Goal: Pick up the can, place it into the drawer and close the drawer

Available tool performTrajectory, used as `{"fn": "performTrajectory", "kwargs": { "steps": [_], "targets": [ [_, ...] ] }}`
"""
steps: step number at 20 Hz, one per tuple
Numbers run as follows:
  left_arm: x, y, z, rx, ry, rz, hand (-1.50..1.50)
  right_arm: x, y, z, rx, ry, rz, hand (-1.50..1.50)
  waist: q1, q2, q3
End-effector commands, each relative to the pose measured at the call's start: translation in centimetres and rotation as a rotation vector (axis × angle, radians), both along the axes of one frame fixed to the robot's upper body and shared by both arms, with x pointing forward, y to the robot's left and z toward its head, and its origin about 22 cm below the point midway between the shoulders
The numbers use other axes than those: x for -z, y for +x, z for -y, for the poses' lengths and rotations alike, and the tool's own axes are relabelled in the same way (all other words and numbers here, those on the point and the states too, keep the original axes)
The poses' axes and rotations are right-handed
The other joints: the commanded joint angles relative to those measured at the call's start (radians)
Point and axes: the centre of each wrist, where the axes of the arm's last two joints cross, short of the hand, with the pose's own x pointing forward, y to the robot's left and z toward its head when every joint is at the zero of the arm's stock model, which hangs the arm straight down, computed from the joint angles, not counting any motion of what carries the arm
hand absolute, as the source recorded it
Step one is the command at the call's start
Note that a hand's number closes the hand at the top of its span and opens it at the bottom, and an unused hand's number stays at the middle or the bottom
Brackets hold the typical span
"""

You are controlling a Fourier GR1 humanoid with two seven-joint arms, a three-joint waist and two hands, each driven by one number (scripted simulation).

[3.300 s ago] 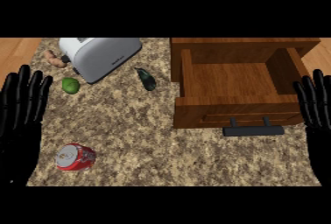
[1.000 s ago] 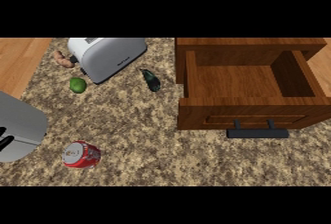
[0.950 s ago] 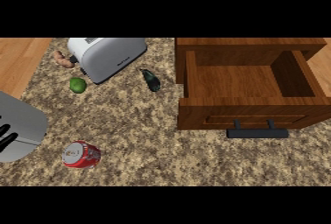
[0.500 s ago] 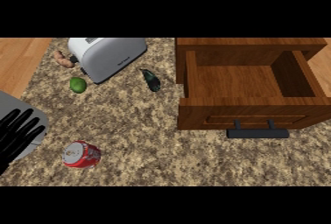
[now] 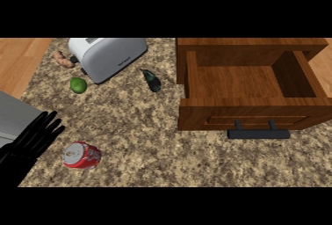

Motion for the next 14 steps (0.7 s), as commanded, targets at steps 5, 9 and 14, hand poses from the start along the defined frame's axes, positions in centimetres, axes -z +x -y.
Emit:
{"fn": "performTrajectory", "kwargs": {
  "steps": [5, 9, 14],
  "targets": [
    [5.5, -0.5, -0.7, -0.055, 0.041, -0.005, -1.50, 0.3, -0.6, 1.0, 0.007, -0.001, -0.019, -1.50, -0.001, 0.001, 0.000],
    [6.1, -0.4, -2.7, -0.108, 0.032, -0.011, -1.50, -1.2, -1.3, 0.1, -0.002, 0.008, -0.017, -1.50, -0.002, 0.000, 0.000],
    [8.6, 1.5, -3.4, -0.137, 0.045, -0.029, -1.50, -1.0, -2.1, -1.4, 0.000, 0.004, -0.021, -1.50, -0.006, 0.000, 0.000]
  ]
}}
